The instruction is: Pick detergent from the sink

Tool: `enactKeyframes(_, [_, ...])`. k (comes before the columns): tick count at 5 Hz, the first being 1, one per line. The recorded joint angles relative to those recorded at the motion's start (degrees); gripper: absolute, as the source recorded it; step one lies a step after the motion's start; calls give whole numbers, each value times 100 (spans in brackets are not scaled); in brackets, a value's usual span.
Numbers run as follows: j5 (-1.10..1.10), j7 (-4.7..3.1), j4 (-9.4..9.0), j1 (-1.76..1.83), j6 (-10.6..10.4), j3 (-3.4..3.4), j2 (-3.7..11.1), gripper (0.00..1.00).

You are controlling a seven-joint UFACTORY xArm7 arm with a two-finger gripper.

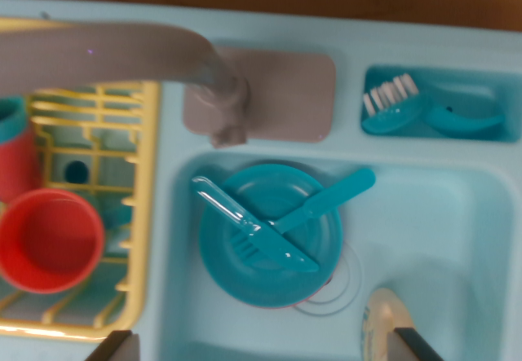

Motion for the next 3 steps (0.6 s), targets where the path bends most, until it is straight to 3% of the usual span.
enactKeyframes(1, [45, -203, -260, -63, -270, -69, 60, 0])
enactKeyframes(2, [45, -203, -260, -63, -270, -69, 60, 0])
enactKeyframes(3, [90, -407, -521, -126, -541, -138, 120, 0])
